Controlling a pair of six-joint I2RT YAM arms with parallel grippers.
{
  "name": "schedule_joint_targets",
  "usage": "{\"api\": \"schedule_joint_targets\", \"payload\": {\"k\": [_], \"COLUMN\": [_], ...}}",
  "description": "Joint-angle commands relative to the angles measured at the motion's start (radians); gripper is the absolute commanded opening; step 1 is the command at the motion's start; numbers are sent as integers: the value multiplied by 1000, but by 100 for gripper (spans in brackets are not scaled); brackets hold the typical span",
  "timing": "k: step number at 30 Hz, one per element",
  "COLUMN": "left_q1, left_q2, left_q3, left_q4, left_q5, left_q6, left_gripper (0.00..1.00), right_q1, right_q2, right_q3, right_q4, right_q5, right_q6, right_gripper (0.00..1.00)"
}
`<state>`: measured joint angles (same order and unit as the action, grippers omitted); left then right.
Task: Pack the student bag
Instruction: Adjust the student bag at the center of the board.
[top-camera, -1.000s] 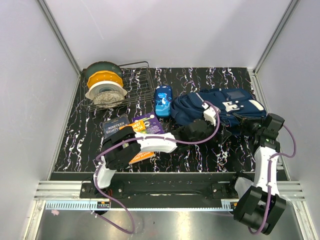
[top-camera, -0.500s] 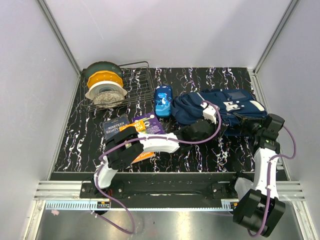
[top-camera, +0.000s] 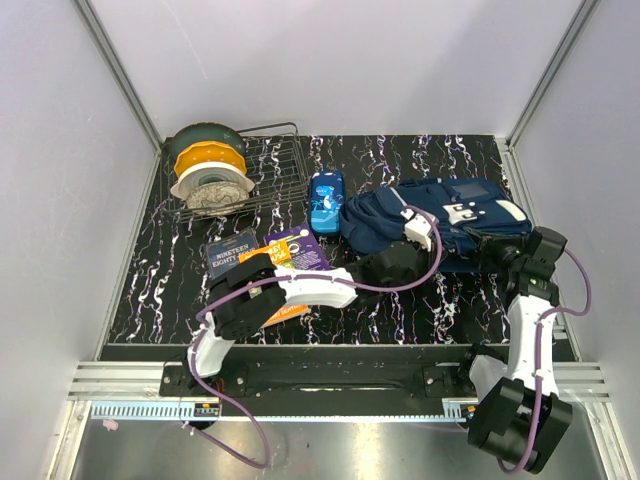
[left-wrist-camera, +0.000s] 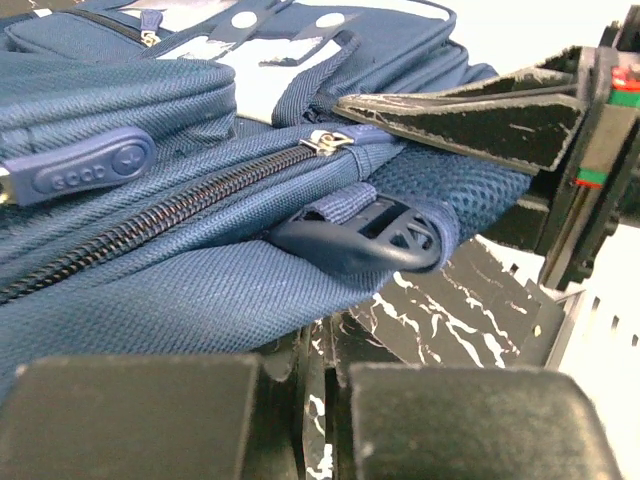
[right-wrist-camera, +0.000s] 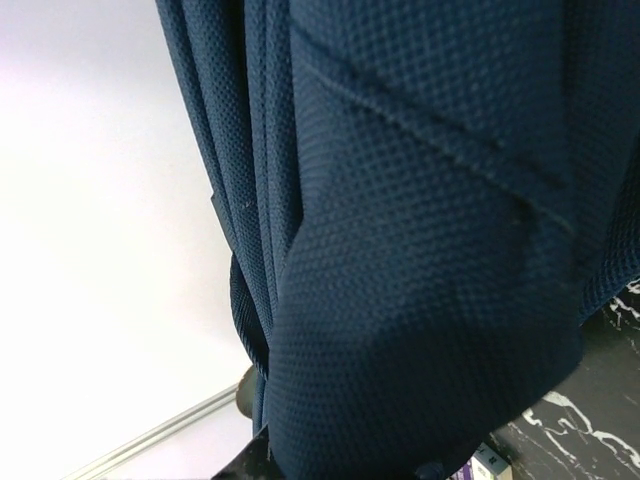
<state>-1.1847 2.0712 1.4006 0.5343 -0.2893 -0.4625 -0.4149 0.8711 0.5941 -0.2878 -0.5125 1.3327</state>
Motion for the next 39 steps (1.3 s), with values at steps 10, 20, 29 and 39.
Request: {"api": "schedule_joint_targets", "payload": {"k": [10,20,29,39], "left_q1": [69,120,119,112], "left_q2": [-319,-418,-339,-212], "left_q3": [-206,-223,-167,-181], "left_q4": [-155,-379,-398,-287], "left_q5": [160,421,513,441], "left_q6": [202,275,245,263], "left_gripper": [0,0,25,56], "right_q1": [-120,-121,-122,-122], "right_q2": [362,557,394,339], "right_q3": [217,265,233,216], "right_q4": [188,266,99,62], "right_q5": [-203,-275,-169,-176], "right_q6": [-303,-409,-509,-523], "right_gripper": [0,59,88,87]}}
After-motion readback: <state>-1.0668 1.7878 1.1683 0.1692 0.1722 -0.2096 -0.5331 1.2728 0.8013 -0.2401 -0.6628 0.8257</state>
